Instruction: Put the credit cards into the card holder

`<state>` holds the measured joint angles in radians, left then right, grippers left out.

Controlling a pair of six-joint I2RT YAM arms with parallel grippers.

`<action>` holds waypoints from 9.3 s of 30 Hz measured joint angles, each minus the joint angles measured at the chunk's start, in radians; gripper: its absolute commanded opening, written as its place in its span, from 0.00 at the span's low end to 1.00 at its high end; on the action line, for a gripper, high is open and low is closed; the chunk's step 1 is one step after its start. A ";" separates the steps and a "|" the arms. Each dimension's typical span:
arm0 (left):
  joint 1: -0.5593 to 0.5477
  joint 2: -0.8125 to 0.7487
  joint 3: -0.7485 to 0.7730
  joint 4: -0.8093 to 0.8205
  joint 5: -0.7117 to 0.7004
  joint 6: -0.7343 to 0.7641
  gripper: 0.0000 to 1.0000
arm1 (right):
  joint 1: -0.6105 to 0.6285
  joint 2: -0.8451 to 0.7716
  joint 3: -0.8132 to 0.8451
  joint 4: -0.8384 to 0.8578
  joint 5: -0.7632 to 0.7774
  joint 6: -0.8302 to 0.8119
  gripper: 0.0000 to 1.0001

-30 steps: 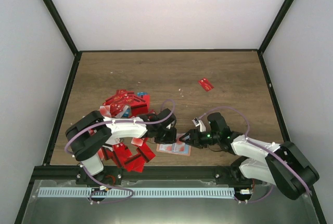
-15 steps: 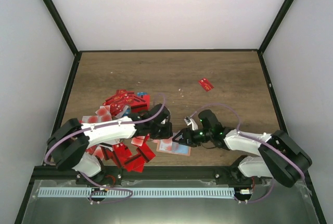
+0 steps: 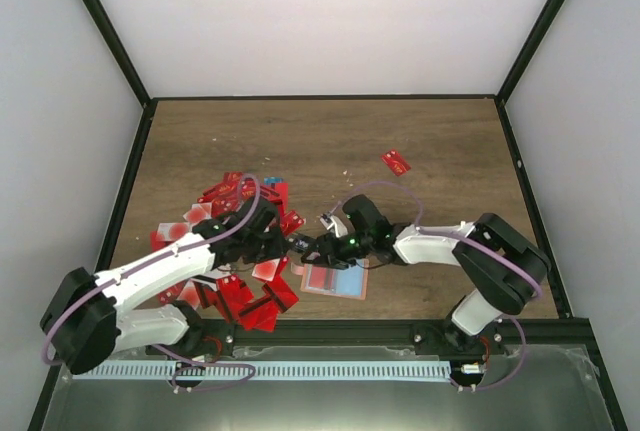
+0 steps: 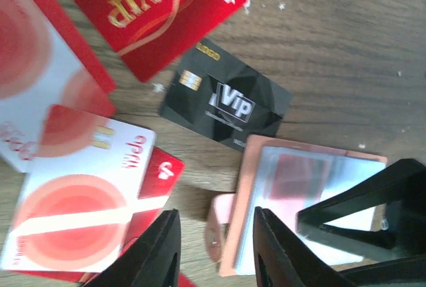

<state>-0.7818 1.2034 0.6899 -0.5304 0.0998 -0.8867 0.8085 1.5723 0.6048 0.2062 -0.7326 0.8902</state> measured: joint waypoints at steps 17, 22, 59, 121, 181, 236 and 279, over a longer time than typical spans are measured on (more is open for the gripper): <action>0.150 -0.073 -0.024 -0.167 -0.194 0.020 0.44 | 0.000 0.098 0.238 -0.147 0.107 -0.142 0.51; 0.177 -0.098 -0.026 -0.213 -0.260 -0.026 0.47 | 0.000 0.175 0.307 -0.149 0.106 -0.153 0.51; 0.455 -0.523 -0.549 0.298 -0.422 -0.831 0.59 | 0.000 0.257 0.229 -0.061 -0.011 -0.173 0.49; 0.624 -0.465 -0.659 0.557 -0.119 -0.742 0.04 | -0.039 0.219 0.183 -0.063 -0.045 -0.198 0.49; 0.212 -0.228 -0.204 0.349 0.572 0.219 0.04 | -0.341 -0.449 -0.054 -0.313 -0.042 -0.377 0.53; -0.072 0.224 -0.259 0.676 0.508 0.159 0.04 | -0.342 -0.535 -0.411 -0.251 0.019 -0.154 0.53; -0.092 0.226 -0.268 0.719 0.459 -0.030 0.04 | -0.343 -0.541 -0.432 -0.212 0.011 -0.136 0.53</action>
<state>-0.8738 1.4296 0.4217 0.1883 0.5587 -0.9165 0.4660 1.0313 0.1726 -0.0063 -0.7216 0.7544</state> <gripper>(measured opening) 0.040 0.533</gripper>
